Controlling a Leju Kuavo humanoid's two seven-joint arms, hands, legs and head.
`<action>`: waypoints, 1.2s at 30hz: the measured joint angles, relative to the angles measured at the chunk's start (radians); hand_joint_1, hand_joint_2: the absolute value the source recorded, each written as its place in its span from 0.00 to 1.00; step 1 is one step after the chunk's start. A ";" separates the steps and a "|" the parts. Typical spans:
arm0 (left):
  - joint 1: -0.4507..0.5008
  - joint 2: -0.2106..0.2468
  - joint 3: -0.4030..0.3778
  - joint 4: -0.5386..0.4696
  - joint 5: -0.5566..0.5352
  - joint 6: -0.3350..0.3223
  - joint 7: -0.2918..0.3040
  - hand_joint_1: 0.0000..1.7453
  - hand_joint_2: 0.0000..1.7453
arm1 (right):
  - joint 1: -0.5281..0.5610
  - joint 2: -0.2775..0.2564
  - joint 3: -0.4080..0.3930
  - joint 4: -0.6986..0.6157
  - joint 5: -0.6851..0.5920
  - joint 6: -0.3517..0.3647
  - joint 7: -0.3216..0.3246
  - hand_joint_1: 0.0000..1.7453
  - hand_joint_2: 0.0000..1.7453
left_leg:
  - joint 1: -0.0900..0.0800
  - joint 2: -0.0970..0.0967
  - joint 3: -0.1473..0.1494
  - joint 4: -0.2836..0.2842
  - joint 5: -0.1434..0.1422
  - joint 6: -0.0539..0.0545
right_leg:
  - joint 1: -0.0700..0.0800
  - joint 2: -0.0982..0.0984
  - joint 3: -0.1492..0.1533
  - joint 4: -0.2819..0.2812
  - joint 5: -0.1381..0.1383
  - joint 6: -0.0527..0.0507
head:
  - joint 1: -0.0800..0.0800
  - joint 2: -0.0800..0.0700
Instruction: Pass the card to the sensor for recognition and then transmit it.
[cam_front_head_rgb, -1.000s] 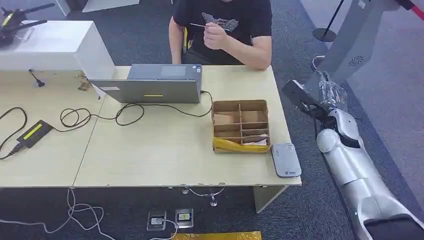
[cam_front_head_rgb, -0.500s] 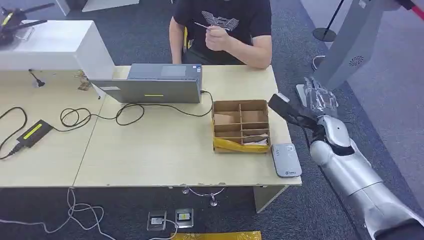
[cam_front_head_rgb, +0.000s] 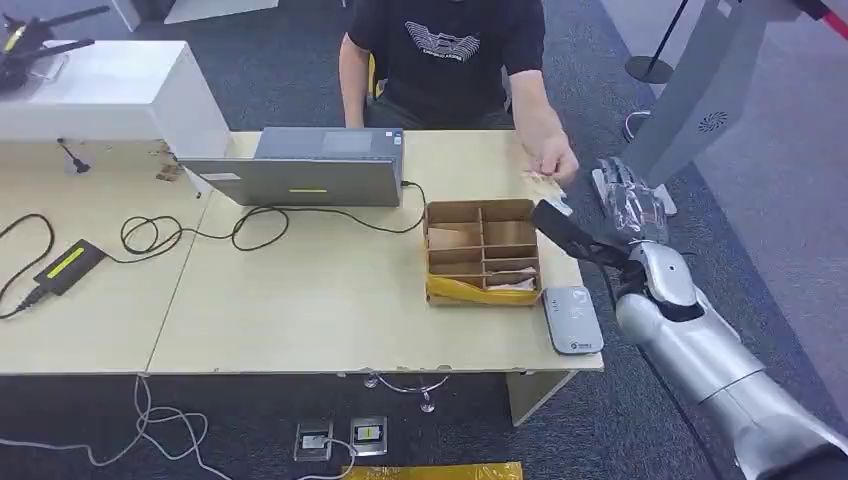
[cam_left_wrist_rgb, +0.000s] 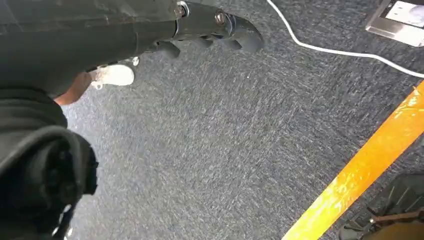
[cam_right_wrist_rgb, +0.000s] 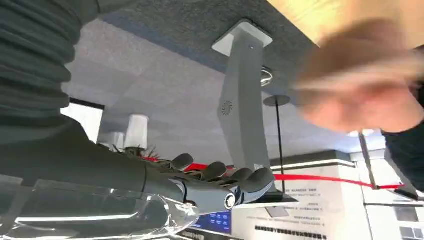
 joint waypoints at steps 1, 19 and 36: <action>-0.001 0.000 -0.002 0.000 -0.001 0.000 -0.001 0.00 0.00 | 0.000 0.000 0.003 0.000 0.000 -0.004 -0.003 0.00 1.00 | 0.000 0.000 0.000 0.000 0.000 0.000 | 0.000 0.000 0.000 0.000 0.000 0.000 | 0.000 0.000; -0.015 -0.002 -0.020 0.000 -0.024 -0.021 -0.002 0.00 0.00 | -0.026 0.074 0.030 0.056 0.002 -0.035 -0.067 1.00 1.00 | 0.000 -0.001 -0.001 0.000 0.000 0.000 | 0.000 -0.002 0.000 0.000 0.000 0.000 | 0.000 0.000; -0.016 -0.002 -0.029 0.000 -0.041 -0.032 -0.002 0.00 0.00 | -0.030 0.092 0.036 0.112 0.017 -0.030 -0.063 1.00 1.00 | 0.000 -0.002 -0.001 0.000 0.000 0.000 | 0.000 -0.002 0.000 0.000 0.000 0.000 | 0.000 0.000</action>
